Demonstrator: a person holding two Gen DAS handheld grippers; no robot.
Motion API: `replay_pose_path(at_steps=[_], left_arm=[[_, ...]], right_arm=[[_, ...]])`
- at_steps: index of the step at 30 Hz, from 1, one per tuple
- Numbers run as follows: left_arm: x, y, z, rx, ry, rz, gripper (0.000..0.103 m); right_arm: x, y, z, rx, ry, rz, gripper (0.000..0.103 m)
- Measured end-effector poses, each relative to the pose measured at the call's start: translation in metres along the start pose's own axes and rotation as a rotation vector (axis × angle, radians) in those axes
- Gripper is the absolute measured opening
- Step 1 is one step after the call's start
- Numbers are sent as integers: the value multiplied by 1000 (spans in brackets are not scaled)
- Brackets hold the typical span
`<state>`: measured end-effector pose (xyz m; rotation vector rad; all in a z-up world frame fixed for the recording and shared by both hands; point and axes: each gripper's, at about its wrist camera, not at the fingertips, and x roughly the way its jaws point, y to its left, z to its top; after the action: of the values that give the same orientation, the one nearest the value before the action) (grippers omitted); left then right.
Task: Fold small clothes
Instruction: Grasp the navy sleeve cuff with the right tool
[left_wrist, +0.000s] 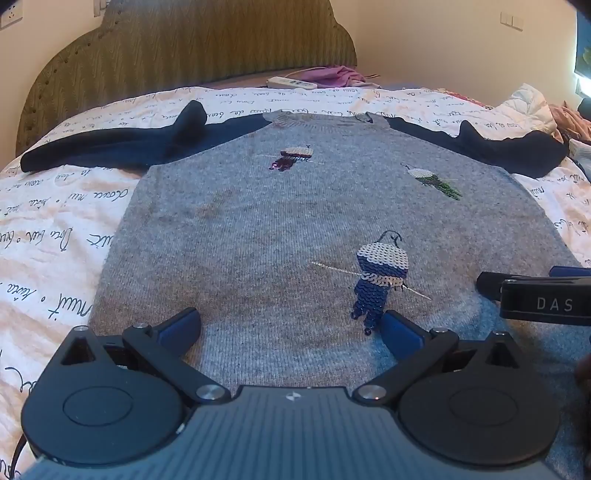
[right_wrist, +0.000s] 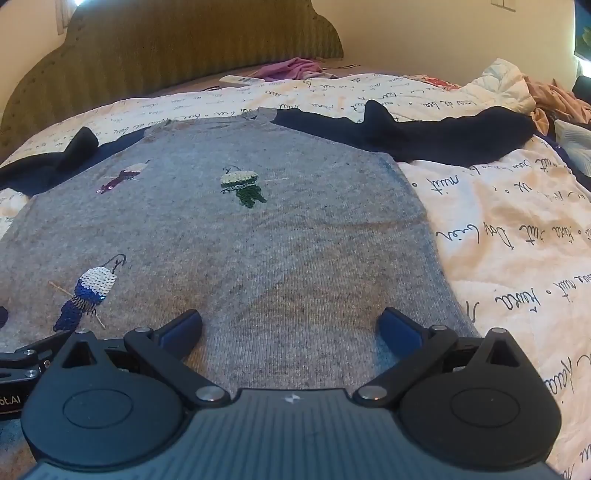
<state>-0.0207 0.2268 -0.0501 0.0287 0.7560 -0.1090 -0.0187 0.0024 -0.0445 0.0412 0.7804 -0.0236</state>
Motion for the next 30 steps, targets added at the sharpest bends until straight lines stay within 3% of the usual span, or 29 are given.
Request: replay_pose_path(at_steps=[2, 5, 8, 10, 13, 15, 18, 21, 26, 28, 30], left_arm=[[0, 1, 2, 4, 9, 1, 103], [-4, 6, 10, -17, 32, -12, 103], [-6, 8, 19, -58, 6, -34, 103], [0, 11, 28, -83, -19, -37, 103], [16, 16, 36, -98, -13, -39, 103], [24, 16, 35, -84, -14, -14, 103], [28, 11, 28, -47, -85, -5, 103], [25, 7, 25, -28, -117, -3, 103], [29, 12, 25, -67, -67, -41, 103], [29, 13, 25, -78, -66, -49, 103], [29, 13, 25, -84, -69, -52, 103]], right_arm=[[-6, -6, 4, -7, -41, 23, 103], [-21, -22, 18, -1, -172, 8, 103], [-30, -48, 39, -28, -346, 20, 103], [-25, -70, 63, -58, -388, 11, 103], [-3, -115, 107, -51, -336, 18, 103], [16, -153, 133, 23, -289, 21, 103], [49, -222, 159, 164, -267, -27, 103], [77, -289, 172, 336, -266, -64, 103], [110, -373, 165, 740, -274, 57, 103], [116, -383, 163, 792, -293, 97, 92], [125, -387, 166, 799, -284, 117, 69]])
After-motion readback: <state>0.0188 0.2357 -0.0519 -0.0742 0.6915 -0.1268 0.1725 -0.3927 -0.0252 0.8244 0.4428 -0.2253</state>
